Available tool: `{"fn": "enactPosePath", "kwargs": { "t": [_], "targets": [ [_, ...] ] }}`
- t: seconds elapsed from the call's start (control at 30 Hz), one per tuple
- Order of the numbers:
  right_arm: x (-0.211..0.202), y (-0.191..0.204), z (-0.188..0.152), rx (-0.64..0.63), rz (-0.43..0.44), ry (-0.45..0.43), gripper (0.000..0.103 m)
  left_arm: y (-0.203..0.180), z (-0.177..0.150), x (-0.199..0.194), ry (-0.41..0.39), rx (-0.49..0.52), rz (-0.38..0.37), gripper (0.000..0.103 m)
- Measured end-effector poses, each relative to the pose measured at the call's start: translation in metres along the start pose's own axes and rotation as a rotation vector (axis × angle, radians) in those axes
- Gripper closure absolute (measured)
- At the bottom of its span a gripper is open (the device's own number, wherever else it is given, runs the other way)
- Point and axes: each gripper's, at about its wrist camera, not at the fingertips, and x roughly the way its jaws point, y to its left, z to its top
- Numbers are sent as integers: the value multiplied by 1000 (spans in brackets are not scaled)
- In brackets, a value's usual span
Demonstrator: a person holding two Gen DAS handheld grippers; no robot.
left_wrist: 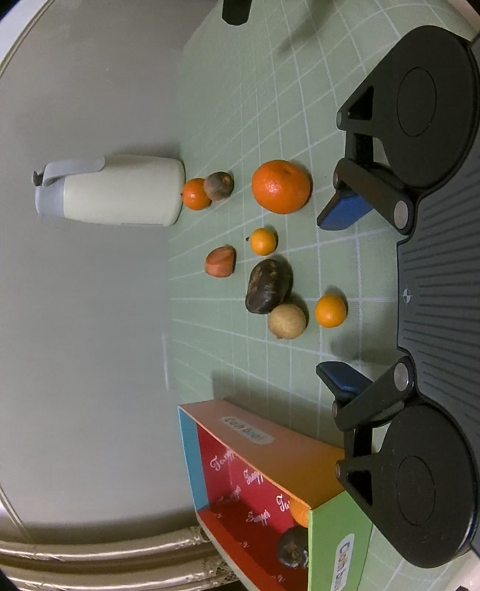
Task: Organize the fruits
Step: 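Move the left tool back to the small kumquat and grasp it, then carry the kumquat in the left tool into the red box and release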
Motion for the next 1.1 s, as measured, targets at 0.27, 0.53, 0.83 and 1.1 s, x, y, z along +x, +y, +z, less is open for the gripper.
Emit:
{"fn": "enactPosePath", "kwargs": {
  "t": [0.27, 0.53, 0.83, 1.1],
  "targets": [
    [1, -1, 0, 11, 4, 12, 0, -1, 0, 5, -2, -30, -22, 47],
    [3, -1, -1, 23, 0, 30, 0, -2, -1, 3, -8, -32, -25, 58],
    [3, 0, -2, 17, 1, 37, 0, -3, -3, 1, -15, -20, -25, 83],
    [4, -2, -2, 31, 7, 47, 0, -17, -10, -8, -53, 72, 51, 83]
  ]
}}
